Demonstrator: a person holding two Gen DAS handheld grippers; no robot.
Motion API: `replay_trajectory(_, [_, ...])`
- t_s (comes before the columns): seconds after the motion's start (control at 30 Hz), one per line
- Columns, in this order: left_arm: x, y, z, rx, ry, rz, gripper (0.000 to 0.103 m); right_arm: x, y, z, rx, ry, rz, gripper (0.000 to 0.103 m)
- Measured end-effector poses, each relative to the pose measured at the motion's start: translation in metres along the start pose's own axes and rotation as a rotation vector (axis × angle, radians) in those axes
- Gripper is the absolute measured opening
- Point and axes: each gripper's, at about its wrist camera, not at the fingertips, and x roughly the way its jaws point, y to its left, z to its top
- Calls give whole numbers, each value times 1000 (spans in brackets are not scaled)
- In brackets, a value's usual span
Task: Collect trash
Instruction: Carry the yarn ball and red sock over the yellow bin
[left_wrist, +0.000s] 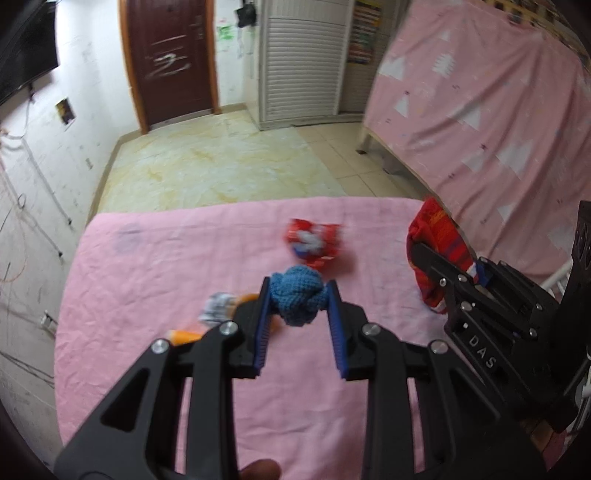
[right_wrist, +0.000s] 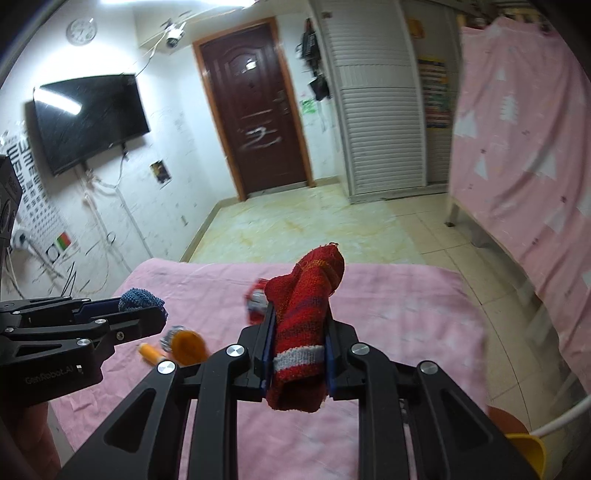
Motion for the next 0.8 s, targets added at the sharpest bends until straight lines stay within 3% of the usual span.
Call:
replay_trajectory(0.5, [17, -157, -33, 240, 80, -158, 27, -106, -145, -79, 195, -94, -174, 15])
replay_trajectory(0.8, [30, -238, -60, 387, 131, -256, 27, -132, -205, -144, 297, -35, -260, 17])
